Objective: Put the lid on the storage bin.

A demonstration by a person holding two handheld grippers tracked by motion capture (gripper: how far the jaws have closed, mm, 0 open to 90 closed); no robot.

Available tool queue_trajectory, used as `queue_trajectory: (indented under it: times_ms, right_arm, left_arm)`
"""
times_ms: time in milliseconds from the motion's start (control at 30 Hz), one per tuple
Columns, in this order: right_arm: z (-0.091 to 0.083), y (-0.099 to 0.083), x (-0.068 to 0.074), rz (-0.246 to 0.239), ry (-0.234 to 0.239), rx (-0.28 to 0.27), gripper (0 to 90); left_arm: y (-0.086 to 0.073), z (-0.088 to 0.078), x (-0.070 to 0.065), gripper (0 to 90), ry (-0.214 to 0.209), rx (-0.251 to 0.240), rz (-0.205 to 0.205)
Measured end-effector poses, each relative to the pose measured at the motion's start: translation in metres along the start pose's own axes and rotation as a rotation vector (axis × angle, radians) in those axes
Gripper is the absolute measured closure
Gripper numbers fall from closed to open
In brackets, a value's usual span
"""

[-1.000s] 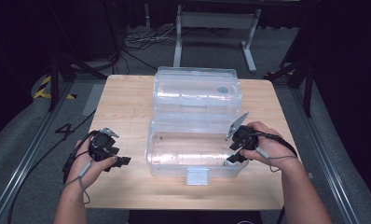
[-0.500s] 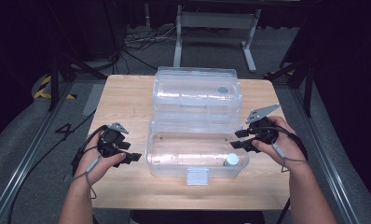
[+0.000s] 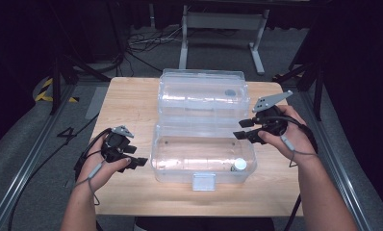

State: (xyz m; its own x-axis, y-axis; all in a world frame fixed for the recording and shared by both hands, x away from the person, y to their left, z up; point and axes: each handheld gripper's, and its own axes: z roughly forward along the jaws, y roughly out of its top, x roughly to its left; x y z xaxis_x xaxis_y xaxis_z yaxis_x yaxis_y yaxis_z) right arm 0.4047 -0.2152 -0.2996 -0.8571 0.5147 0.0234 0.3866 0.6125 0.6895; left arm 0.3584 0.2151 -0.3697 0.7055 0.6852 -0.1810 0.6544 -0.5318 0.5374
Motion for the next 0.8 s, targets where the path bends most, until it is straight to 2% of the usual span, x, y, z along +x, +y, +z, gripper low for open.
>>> queue_trajectory:
  times_ms: [167, 267, 500, 800]
  right_arm:
    - [0.005, 0.020, -0.004, -0.016, -0.003, 0.018, 50.8]
    - [0.012, 0.035, -0.008, -0.054, -0.021, 0.027, 49.3]
    - [0.017, 0.057, -0.009, -0.076, 0.001, 0.021, 50.8]
    - [0.030, 0.079, -0.016, -0.112, -0.006, 0.037, 51.3]
  left_arm:
    - [-0.001, -0.001, -0.001, 35.7, -0.005, 0.000, 0.007]
    - [-0.001, -0.002, -0.003, 35.6, -0.010, -0.005, 0.007]
    - [-0.002, -0.003, -0.007, 35.5, -0.010, 0.001, 0.021]
    - [-0.002, -0.001, -0.014, 35.4, -0.014, 0.008, 0.036]
